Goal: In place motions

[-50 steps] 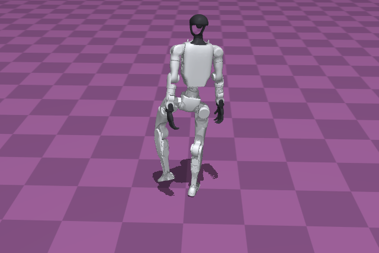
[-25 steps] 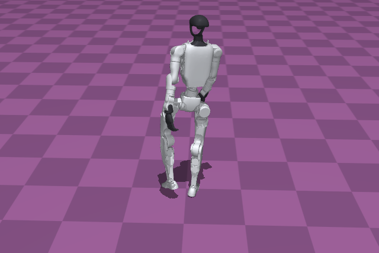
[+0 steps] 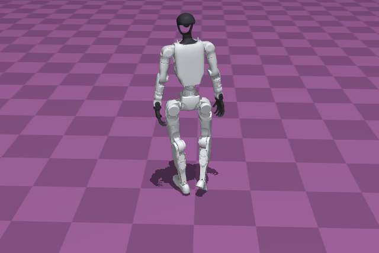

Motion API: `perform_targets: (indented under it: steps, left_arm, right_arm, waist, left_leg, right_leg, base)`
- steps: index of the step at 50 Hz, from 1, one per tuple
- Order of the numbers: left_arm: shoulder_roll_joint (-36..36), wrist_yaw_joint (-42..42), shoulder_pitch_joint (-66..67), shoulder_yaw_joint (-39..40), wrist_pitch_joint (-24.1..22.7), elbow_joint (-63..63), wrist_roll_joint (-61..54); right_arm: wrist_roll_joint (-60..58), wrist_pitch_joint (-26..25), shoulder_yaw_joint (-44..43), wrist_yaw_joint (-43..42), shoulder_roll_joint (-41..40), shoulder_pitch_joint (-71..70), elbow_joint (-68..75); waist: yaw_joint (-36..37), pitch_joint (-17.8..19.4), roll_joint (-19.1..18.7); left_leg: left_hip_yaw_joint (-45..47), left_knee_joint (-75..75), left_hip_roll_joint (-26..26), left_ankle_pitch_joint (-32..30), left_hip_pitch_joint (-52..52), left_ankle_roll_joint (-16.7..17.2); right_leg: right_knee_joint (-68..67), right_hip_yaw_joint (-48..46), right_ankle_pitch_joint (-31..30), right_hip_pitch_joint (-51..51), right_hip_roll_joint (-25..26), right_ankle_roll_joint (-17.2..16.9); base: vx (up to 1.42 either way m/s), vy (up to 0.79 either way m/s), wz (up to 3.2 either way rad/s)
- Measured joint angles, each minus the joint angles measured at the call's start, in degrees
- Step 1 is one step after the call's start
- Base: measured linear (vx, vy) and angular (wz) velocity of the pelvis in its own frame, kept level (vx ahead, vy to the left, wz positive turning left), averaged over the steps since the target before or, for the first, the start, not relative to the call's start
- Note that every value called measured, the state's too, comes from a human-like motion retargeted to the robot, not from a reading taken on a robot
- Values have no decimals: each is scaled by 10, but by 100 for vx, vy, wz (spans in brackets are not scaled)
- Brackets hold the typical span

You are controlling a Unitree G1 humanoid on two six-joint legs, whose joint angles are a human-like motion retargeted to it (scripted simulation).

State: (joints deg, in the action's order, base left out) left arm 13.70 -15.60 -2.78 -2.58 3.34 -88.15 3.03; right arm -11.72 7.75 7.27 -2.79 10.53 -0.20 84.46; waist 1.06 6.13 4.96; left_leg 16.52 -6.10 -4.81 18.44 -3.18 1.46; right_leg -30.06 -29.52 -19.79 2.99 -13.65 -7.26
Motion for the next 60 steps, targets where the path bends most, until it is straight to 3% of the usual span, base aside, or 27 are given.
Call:
perform_targets:
  steps: [4, 7, 14, 20, 28, 31, 33, 35, 40, 43, 45, 46, 51, 55, 60]
  left_arm:
    - [-22, 3, -60, 7, -16, 35, -21]
    - [-33, 27, -105, 8, -32, 71, -28]
    - [-33, 56, -172, 1, -60, 131, -26]
    - [-25, 42, -174, 6, -67, 152, -23]
    - [-33, 34, -102, -1, -62, 129, -31]
    - [-43, 29, -62, 5, -54, 108, -35]
    - [-47, 25, -32, 10, -48, 93, -37]
    - [-47, 17, 5, 9, -45, 80, -33]
    - [-51, 34, 83, 17, -36, 57, -21]
    - [-56, 33, 122, 32, -34, 40, -32]
    - [-56, 33, 139, 41, -28, 25, -30]
    - [-57, 34, 145, 48, -27, 19, -29]
    - [-58, 31, 187, 68, -21, -17, -3]
    - [-60, 34, 227, 94, -22, -33, 9]
    - [-57, 37, 244, 114, -16, -52, 7]
  right_arm:
    - [4, -8, -21, 9, 21, 19, 47]
    - [5, -22, -34, 20, 35, 32, 87]
    - [-5, -36, -62, 20, 60, 71, 129]
    - [12, -37, -79, 25, 62, 79, 123]
    - [-22, -29, -42, 28, 49, 78, 90]
    - [-22, -27, -25, 26, 39, 68, 80]
    - [-19, -29, -7, 24, 30, 57, 78]
    - [-20, -36, 17, 21, 19, 44, 77]
    - [-30, -43, 83, 15, 1, -18, 46]
    - [-12, -42, 129, 12, -9, -67, 17]
    - [-1, -43, 134, 18, -20, -98, -7]
    - [5, -42, 133, 26, -23, -113, -26]
    - [21, -30, 104, 28, -40, -155, -115]
    - [41, -14, 112, 9, -47, -177, -162]
    - [33, -10, 114, 13, -49, -198, -171]
  waist:
    - [-62, 31, -14]
    - [-100, 45, -12]
    - [-151, 47, -12]
    - [-137, 43, -3]
    - [-100, -3, 7]
    - [-94, -23, 17]
    - [-80, -34, 19]
    - [-53, -41, 16]
    - [-7, -22, 14]
    - [-9, 0, 25]
    - [2, 22, 27]
    - [14, 35, 29]
    - [72, 52, 23]
    - [94, 46, 22]
    - [103, 43, 26]
  left_leg:
    - [-13, -13, 23, 5, -4, -8]
    - [-17, -12, 29, 2, -5, -17]
    - [-7, -2, 45, -9, -5, -24]
    - [21, 4, 37, -6, -19, -12]
    - [39, 24, -5, -6, -24, -5]
    - [34, 25, -29, -7, -20, -3]
    - [37, 24, -35, -6, -21, 2]
    - [50, 11, -29, -5, -21, 13]
    - [62, -121, 0, -48, 30, 57]
    - [80, -279, 38, -174, 95, 77]
    - [68, -385, 53, -257, 156, 56]
    - [60, -432, 56, -264, 185, 47]
    - [80, -656, 126, -208, 326, -3]
    - [65, -766, 145, -172, 419, 0]
    - [75, -775, 149, -157, 424, 17]
  right_leg:
    - [-176, 4, 22, 82, -17, 20]
    - [-273, 24, 42, 148, -23, 16]
    - [-320, 39, 54, 220, -2, 15]
    - [-214, 43, 45, 152, 29, 10]
    - [69, 89, 16, -18, 88, -51]
    - [180, 63, 115, -78, 75, -55]
    - [232, 45, 183, -100, 74, -21]
    - [268, 40, 198, -109, 80, 13]
    - [286, 69, 193, -112, 71, 14]
    - [282, 66, 200, -114, 51, 15]
    - [281, 65, 203, -121, 43, 14]
    - [280, 69, 203, -122, 40, 17]
    - [275, 77, 202, -110, 39, 40]
    - [280, 84, 199, -100, 45, 59]
    - [278, 86, 202, -98, 41, 60]
  base:
    - [-7, 17, 28]
    - [-7, 10, 30]
    - [-1, 1, 1]
    - [1, -3, -50]
    - [6, -6, -31]
    - [6, -9, 4]
    - [10, -12, -33]
    - [14, -14, -53]
    - [-7, -14, -24]
    - [-15, -15, 21]
    - [-20, -11, 19]
    - [-25, -9, -12]
    - [-12, -5, -14]
    - [0, 0, -10]
    - [0, 1, 9]
